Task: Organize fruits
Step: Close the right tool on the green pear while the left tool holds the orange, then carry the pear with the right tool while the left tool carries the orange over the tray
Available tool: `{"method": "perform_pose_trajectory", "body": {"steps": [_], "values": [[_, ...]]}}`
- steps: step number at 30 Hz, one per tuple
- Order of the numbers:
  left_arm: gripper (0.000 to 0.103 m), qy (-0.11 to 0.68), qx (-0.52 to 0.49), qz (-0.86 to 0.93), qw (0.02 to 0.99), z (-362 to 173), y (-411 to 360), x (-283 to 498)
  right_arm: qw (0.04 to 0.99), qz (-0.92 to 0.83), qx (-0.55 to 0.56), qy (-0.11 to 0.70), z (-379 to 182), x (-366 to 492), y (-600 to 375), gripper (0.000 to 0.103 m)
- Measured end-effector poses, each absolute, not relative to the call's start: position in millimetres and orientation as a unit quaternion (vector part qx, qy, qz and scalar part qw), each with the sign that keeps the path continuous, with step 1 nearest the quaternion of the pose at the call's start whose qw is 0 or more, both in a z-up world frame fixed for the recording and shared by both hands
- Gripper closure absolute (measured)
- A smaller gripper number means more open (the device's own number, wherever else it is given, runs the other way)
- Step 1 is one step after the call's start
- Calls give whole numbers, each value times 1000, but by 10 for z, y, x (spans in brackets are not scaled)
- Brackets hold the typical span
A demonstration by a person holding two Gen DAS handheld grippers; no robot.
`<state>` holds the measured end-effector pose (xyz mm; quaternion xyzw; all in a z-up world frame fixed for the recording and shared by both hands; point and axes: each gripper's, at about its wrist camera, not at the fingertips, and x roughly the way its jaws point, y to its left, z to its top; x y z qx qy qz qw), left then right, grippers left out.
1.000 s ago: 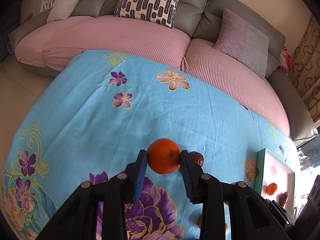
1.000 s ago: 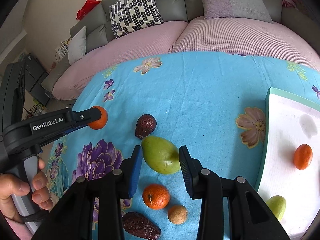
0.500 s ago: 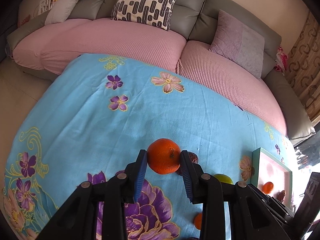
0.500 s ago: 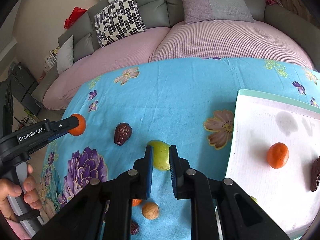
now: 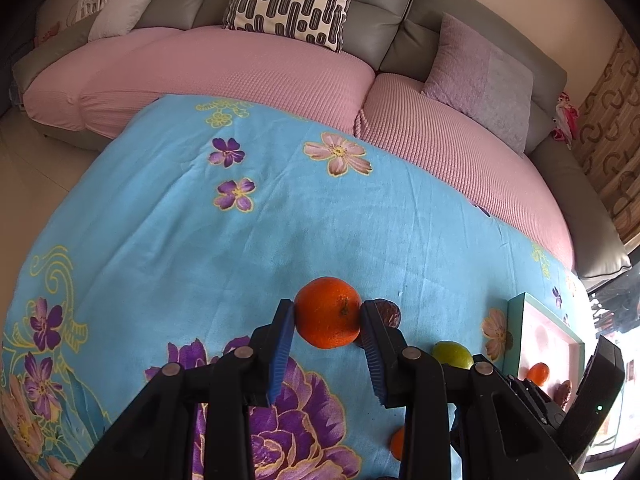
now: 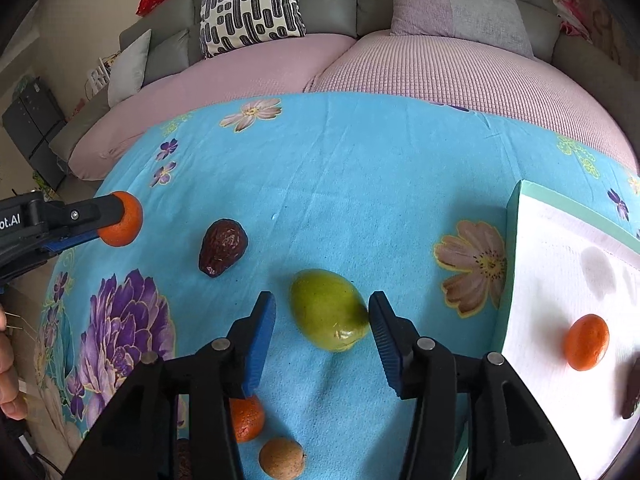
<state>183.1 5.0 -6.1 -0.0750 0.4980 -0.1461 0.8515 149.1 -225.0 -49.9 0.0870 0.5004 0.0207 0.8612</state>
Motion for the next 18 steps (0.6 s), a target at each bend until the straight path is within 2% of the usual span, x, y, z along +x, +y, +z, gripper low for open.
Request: {"method": "perform_pose_trajectory", "body": {"steps": [9, 13, 18], "values": [[67, 502, -68, -146, 850, -101, 2, 1835, 857, 21, 72, 510, -639, 1524, -2227, 53], [67, 502, -65, -147, 850, -98, -16, 1832, 859, 23, 79, 506, -616, 1508, -2249, 58], [67, 499, -63, -148, 851, -81, -29, 1819, 865, 27, 75, 495, -533, 1472, -2230, 59]]}}
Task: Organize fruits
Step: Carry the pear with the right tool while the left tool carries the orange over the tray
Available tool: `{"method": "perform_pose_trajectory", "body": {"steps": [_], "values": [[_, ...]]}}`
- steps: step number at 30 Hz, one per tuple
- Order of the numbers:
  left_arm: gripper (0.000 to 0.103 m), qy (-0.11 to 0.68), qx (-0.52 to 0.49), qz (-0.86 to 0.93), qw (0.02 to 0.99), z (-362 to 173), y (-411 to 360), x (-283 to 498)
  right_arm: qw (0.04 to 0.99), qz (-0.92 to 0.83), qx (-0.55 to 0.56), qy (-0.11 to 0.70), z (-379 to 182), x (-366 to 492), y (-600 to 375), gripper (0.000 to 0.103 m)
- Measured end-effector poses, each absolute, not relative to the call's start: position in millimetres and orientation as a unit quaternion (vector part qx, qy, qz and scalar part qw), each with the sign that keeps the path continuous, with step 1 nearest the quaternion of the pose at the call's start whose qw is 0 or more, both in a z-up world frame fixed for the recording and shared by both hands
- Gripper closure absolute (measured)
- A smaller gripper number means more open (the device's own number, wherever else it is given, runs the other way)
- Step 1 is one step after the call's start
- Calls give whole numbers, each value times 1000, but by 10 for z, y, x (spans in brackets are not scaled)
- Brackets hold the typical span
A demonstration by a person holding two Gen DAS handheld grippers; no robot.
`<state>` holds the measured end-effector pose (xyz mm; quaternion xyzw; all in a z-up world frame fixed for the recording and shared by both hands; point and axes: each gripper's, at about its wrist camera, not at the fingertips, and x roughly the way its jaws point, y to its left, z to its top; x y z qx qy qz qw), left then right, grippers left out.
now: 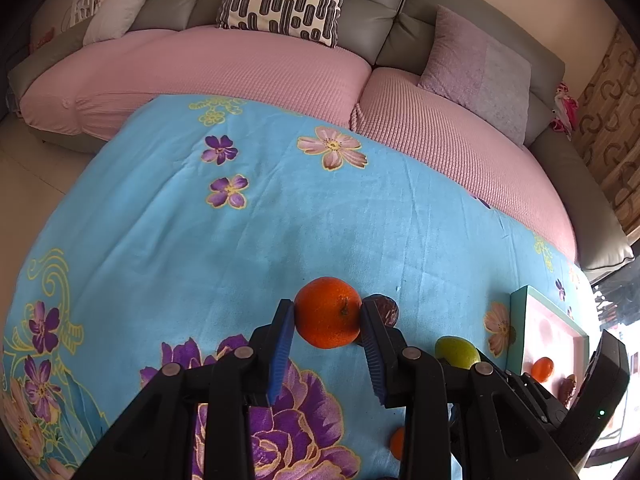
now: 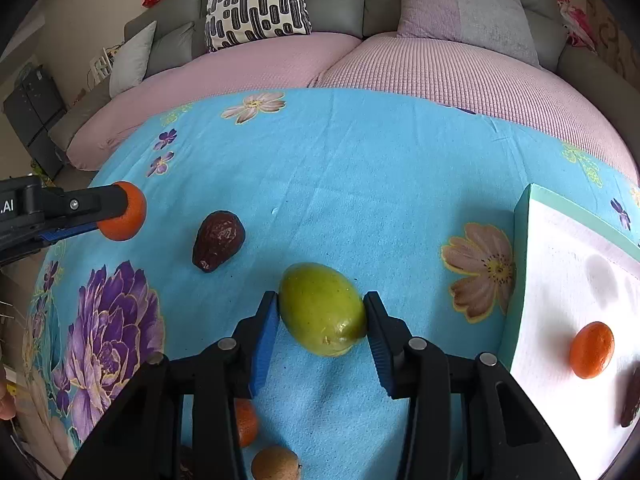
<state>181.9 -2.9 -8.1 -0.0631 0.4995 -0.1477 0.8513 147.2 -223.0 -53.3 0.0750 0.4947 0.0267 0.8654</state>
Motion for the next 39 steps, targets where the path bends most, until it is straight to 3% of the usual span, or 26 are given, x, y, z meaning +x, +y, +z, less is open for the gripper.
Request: {"method": "perform_pose_trajectory", "body": {"steps": [11, 18, 39], "values": [[67, 469, -63, -161, 866, 172, -70, 1702, 890, -5, 90, 448, -10, 1281, -2415, 58], [67, 453, -45, -183, 871, 304, -245, 1561, 873, -58, 132, 466, 130, 1060, -2763, 58], [67, 437, 42, -337, 833, 343, -1488, 909, 835, -256, 208, 440, 323, 218, -4214, 58]]}}
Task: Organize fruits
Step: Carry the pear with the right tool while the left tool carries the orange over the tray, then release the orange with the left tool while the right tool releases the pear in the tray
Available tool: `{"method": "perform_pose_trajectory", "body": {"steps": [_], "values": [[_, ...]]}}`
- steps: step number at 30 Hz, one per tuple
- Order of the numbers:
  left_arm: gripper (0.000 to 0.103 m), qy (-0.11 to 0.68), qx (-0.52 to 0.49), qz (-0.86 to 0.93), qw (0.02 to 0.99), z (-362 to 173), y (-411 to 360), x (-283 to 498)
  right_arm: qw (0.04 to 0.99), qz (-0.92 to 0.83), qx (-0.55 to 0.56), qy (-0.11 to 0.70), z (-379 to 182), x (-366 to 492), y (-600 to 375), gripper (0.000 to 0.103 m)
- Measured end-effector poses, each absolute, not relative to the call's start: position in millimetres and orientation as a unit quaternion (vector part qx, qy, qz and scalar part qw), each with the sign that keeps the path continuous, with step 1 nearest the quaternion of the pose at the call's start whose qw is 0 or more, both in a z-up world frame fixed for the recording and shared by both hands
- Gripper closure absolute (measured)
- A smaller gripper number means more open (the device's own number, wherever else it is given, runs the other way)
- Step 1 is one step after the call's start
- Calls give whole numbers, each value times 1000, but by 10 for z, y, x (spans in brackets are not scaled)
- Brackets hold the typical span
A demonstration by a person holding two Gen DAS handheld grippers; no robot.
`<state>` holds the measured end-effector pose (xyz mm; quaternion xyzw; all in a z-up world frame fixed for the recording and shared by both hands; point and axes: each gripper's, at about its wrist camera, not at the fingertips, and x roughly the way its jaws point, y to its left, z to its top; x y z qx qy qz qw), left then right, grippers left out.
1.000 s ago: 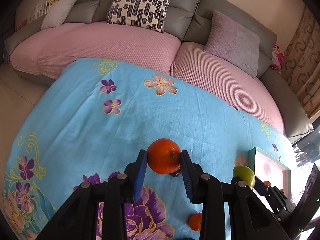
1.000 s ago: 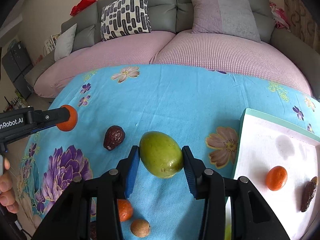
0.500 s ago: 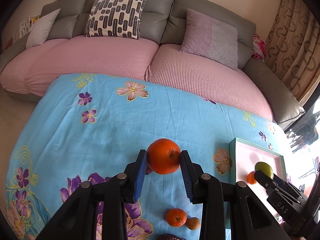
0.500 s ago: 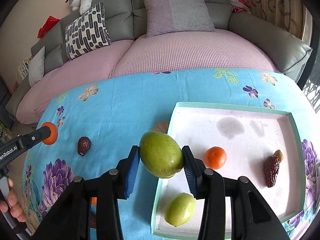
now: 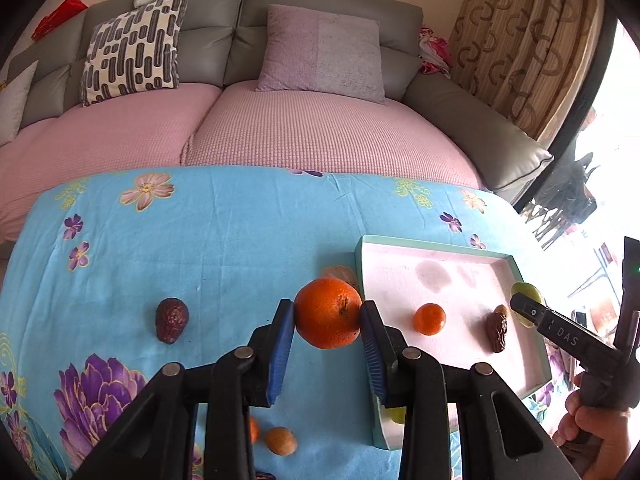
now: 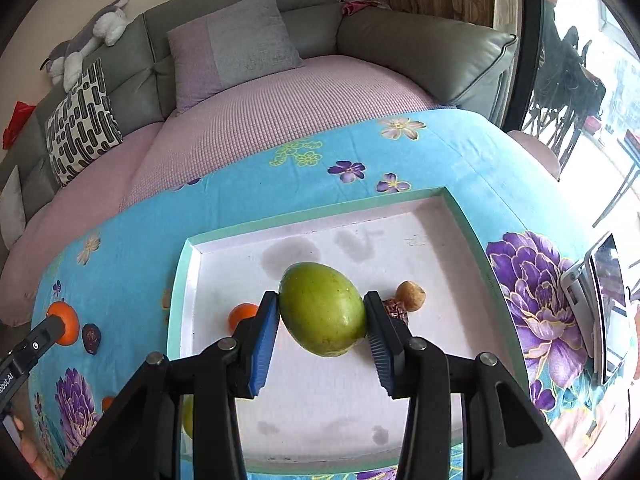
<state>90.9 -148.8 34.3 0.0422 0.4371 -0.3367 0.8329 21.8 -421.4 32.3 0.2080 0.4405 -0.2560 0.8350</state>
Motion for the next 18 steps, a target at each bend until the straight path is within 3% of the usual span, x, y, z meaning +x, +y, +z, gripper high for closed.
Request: {"method": "perform_pose_trajectory", "body": {"steps": [18], "values": [[67, 445, 103, -402, 794, -136, -2392, 551, 793, -336, 242, 446, 184, -179, -4750, 58]]}}
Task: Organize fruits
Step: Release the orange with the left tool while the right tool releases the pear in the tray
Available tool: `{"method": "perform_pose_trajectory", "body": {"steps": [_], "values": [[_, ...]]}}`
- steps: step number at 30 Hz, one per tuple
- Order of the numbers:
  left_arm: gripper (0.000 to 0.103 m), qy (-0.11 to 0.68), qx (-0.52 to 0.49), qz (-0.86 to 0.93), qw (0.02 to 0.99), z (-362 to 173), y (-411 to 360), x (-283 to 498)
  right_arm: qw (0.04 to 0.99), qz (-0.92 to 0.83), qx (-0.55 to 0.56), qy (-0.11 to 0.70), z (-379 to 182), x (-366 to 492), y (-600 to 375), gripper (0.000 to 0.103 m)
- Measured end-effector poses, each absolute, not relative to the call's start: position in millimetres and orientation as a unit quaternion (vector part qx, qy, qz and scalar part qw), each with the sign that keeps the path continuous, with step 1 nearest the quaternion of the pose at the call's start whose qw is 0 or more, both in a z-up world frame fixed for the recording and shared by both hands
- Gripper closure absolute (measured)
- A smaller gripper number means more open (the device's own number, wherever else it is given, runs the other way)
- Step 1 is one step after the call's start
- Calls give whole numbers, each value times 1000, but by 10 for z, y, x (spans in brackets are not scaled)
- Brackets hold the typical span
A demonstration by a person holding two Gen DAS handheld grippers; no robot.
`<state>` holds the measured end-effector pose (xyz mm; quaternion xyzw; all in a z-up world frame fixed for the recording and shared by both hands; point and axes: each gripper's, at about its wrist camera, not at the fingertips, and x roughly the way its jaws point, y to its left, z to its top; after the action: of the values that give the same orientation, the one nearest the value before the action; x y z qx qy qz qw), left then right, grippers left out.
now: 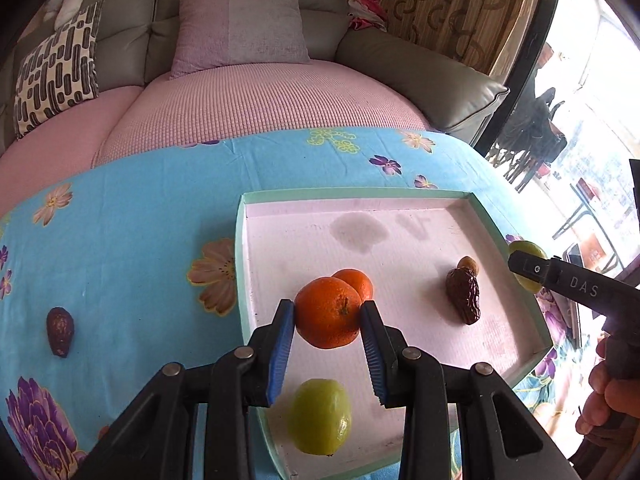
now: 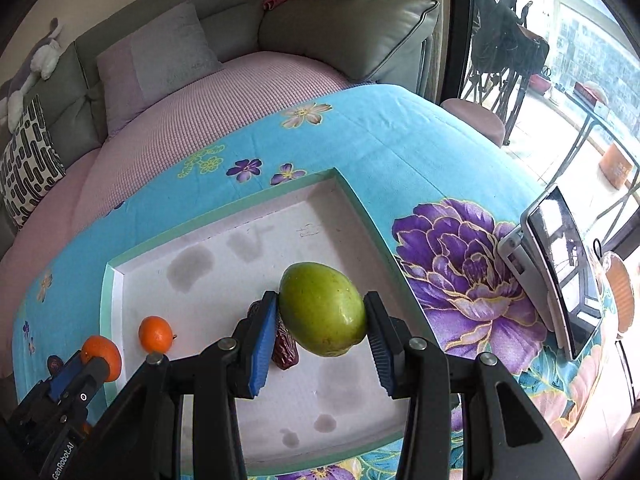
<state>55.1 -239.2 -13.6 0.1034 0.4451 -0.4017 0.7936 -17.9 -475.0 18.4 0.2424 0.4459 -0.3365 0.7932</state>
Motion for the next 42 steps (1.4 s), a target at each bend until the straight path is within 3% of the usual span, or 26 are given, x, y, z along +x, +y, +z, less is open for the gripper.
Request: {"method": "perform_pose_trajectory", "body": {"steps": [8, 42], "values": [[67, 472, 118, -388, 783, -383, -2443, 586, 776, -344, 263, 458, 40, -217, -4857, 58], [66, 484, 120, -387, 776, -431, -2422, 585, 739, -350, 252, 517, -298, -124, -4924, 58]]}}
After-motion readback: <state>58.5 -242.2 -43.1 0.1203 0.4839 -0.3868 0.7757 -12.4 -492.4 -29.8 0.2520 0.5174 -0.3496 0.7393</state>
